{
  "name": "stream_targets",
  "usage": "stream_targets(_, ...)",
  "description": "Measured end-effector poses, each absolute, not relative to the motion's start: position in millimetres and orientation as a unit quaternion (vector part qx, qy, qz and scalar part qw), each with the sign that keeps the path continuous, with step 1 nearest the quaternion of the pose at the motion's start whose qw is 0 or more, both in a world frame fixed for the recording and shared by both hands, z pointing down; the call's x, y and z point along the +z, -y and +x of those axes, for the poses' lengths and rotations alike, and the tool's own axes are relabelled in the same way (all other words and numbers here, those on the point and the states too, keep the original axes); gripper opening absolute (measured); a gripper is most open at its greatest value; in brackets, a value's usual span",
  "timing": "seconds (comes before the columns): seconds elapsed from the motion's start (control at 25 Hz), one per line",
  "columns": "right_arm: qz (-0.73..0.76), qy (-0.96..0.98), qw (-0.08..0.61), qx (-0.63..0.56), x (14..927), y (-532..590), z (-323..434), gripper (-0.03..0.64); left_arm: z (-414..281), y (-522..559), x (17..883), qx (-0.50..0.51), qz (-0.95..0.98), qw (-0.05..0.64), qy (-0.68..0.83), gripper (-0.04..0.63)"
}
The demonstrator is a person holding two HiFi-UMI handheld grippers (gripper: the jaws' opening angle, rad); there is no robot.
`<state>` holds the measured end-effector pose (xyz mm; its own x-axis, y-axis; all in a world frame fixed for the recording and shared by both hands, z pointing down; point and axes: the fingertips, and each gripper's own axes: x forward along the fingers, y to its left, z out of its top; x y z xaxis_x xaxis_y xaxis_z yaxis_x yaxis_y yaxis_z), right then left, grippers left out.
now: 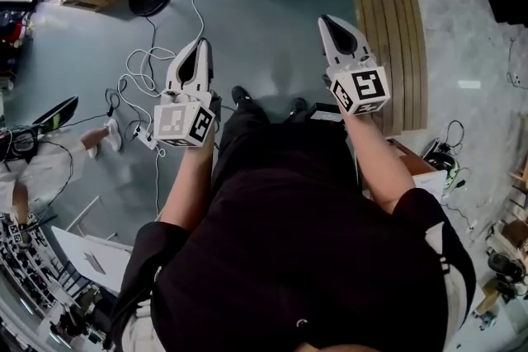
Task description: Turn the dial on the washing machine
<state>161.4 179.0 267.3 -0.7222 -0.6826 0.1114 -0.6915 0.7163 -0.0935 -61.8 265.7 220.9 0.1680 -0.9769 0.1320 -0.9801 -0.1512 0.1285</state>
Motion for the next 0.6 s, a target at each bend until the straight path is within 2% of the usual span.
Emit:
stream_targets(0.28,0.367,0.927,0.043,0.069,256.1,-192.5,157.5,0.021,-75.9,-269.4,206.5,-0.001,0.755,0.046,0.654,0.014)
stream_targets(0.6,0.352,0.929,0.069,0.087,261.5,-200.2,131.0,0.021,-107.9,-256.4,198.9,-0.036,0.755,0.066,0.651,0.014)
